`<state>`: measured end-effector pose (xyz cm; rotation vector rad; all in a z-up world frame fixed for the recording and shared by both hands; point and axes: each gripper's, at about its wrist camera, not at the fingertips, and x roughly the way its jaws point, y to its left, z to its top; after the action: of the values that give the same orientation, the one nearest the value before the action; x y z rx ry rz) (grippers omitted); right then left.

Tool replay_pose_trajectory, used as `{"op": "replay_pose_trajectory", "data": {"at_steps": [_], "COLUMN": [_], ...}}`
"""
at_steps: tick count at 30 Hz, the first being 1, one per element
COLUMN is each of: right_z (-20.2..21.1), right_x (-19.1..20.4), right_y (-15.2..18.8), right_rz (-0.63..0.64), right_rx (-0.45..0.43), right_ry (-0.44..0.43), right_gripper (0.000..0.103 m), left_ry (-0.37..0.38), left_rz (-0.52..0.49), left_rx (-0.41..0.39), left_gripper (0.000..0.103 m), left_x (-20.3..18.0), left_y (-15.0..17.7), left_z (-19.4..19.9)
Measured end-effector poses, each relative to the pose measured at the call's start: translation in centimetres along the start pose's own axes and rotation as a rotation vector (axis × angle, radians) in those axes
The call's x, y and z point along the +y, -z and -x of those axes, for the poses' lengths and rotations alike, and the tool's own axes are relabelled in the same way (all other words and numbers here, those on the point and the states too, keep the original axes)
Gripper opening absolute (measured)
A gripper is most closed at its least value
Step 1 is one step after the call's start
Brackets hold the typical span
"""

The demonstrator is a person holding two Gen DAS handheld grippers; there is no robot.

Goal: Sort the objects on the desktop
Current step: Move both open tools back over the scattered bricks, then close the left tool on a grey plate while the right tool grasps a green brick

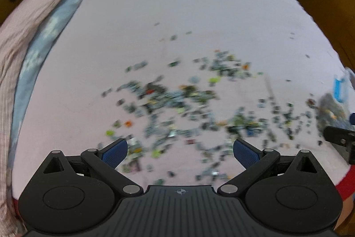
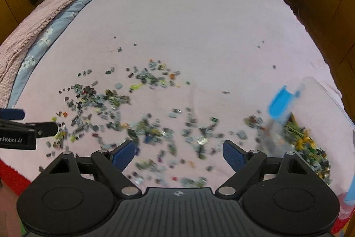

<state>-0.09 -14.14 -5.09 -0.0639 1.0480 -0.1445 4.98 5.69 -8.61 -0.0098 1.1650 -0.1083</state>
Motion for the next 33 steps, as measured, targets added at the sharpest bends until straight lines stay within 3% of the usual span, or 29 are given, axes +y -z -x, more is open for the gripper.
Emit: {"op": "replay_pose_trajectory", "data": {"at_steps": [5, 10, 13, 17, 23, 28, 33], "right_z": [-1.4, -6.1, -9.2, -12.1, -14.5, -16.3, -17.8], "right_x": [4.0, 6.9, 8.9, 10.7, 10.5, 9.5, 9.0], "right_y": [-1.4, -2.7, -3.8, -5.3, -5.7, -5.3, -5.2], "right_rz": [0.08, 0.078, 0.083, 0.096, 0.147, 0.176, 0.171], "right_rx": [-0.019, 0.052, 0.079, 0.088, 0.109, 0.151, 0.182], "right_ry": [-0.032, -0.097, -0.115, -0.127, -0.109, -0.088, -0.086], "right_gripper": [0.087, 0.08, 0.076, 0.076, 0.076, 0.076, 0.076], "left_ry": [-0.039, -0.045, -0.054, -0.028, -0.017, -0.09, -0.099], "left_rz": [0.1, 0.181, 0.203, 0.25, 0.218, 0.229, 0.258], "left_rx": [0.043, 0.031, -0.03, -0.125, -0.147, -0.105, -0.078], "left_gripper": [0.102, 0.102, 0.101, 0.092, 0.079, 0.08, 0.08], "left_x": [4.0, 6.3, 6.9, 6.8, 5.8, 6.0, 6.9], "left_y": [0.2, 0.0, -1.5, -4.8, -10.0, -11.9, -12.5], "left_z": [-3.5, -4.4, -5.4, -8.1, -15.1, -20.7, -23.8]}}
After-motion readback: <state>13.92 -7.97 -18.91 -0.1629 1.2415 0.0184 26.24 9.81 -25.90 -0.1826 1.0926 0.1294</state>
